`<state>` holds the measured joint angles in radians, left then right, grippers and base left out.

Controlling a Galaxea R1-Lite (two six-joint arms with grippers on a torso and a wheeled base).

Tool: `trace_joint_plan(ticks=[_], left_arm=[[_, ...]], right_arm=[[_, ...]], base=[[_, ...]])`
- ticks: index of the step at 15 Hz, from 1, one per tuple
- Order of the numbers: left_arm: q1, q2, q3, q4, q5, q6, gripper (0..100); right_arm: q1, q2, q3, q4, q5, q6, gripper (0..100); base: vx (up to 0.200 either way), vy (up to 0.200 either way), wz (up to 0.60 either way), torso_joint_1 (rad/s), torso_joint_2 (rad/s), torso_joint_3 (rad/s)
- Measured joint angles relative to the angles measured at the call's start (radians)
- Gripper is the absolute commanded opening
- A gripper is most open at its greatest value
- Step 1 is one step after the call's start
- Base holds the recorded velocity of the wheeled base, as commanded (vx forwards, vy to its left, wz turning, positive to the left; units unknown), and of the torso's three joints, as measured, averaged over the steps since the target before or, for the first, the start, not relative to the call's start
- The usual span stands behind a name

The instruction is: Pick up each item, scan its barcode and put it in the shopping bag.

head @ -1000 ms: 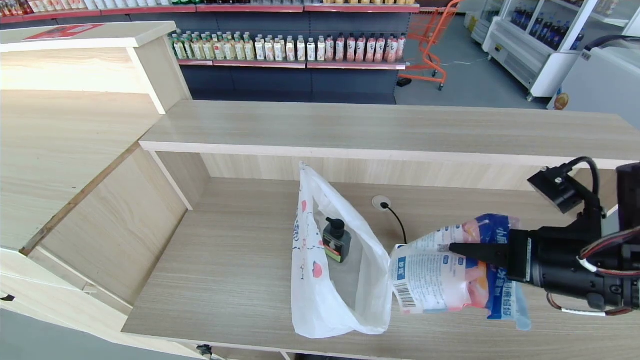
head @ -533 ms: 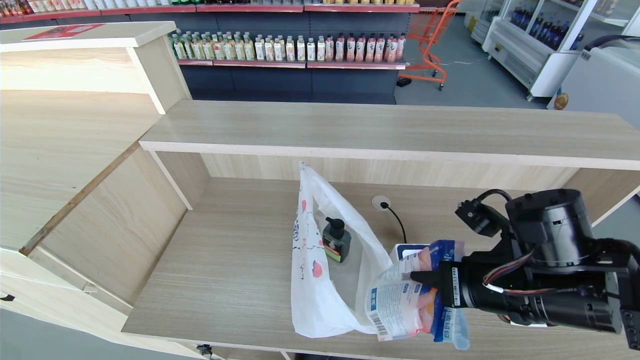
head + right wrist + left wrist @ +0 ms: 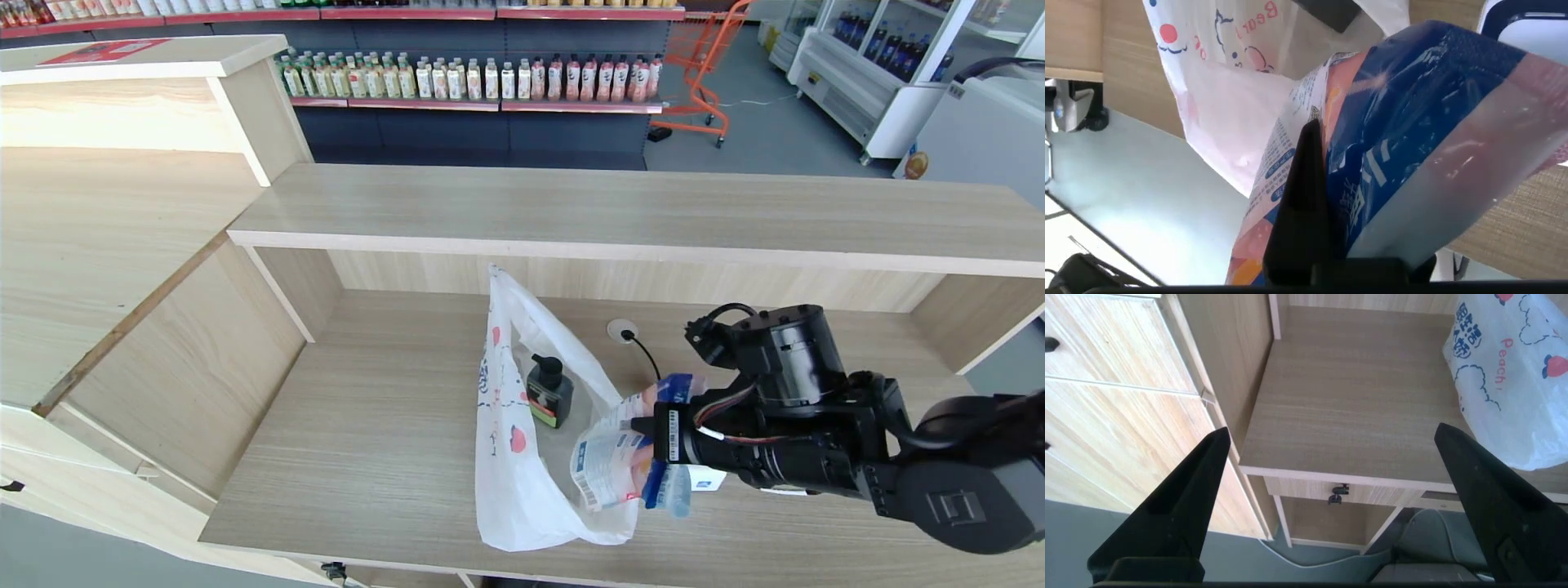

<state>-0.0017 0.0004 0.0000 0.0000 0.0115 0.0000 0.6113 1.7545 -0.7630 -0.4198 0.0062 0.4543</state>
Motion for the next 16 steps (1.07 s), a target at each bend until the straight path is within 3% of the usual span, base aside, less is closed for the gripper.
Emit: trace_joint_plan(ticks=[13, 14, 16], left_arm=[[0.000, 0.000, 0.000, 0.000, 0.000, 0.000, 100], [0.000, 0.000, 0.000, 0.000, 0.000, 0.000, 100], [0.000, 0.000, 0.000, 0.000, 0.000, 0.000, 100]], right_arm=[[-0.003, 0.245, -0.124, -0.116, -0.012, -0.131, 0], [-0.003, 0.253, -0.127, -0.125, -0.009, -0.133, 100], [-0.003, 0.269, -0.138, -0.142, -0.008, -0.134, 100]], base=[[0.000, 0.000, 0.00, 0.000, 0.00, 0.000], [0.000, 0.000, 0.00, 0.000, 0.00, 0.000], [0.000, 0.000, 0.00, 0.000, 0.00, 0.000]])
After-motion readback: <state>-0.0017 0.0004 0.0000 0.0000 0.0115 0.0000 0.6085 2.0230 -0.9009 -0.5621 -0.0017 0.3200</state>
